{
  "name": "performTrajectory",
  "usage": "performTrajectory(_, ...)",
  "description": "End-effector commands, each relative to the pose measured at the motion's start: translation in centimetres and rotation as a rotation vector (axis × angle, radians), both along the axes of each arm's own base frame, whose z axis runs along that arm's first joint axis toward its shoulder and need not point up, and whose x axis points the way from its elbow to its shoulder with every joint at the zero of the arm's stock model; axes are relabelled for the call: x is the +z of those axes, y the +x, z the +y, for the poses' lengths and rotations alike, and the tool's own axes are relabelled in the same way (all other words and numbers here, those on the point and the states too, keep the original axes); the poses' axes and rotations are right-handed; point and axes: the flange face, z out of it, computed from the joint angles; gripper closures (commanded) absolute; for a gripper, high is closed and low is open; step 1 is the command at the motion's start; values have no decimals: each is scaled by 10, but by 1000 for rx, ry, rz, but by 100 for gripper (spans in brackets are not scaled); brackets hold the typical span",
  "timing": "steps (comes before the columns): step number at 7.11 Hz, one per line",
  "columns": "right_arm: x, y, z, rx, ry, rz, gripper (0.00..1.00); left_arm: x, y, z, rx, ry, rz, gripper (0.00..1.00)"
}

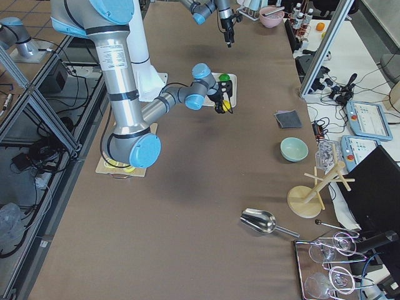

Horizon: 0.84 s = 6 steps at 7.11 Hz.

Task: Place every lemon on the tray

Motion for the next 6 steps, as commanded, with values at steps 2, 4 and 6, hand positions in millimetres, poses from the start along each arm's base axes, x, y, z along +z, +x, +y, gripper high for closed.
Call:
performTrajectory(2,-65,-113,27,11,-20,51,100,-1,5,-3,2,0,0,2)
performTrajectory(4,-69,-121,20,16,-34,58,29,0,5,-3,2,-2,-2,2)
performTrajectory(6,-72,-111,14,24,-55,95,0,-2,6,-4,2,0,0,2)
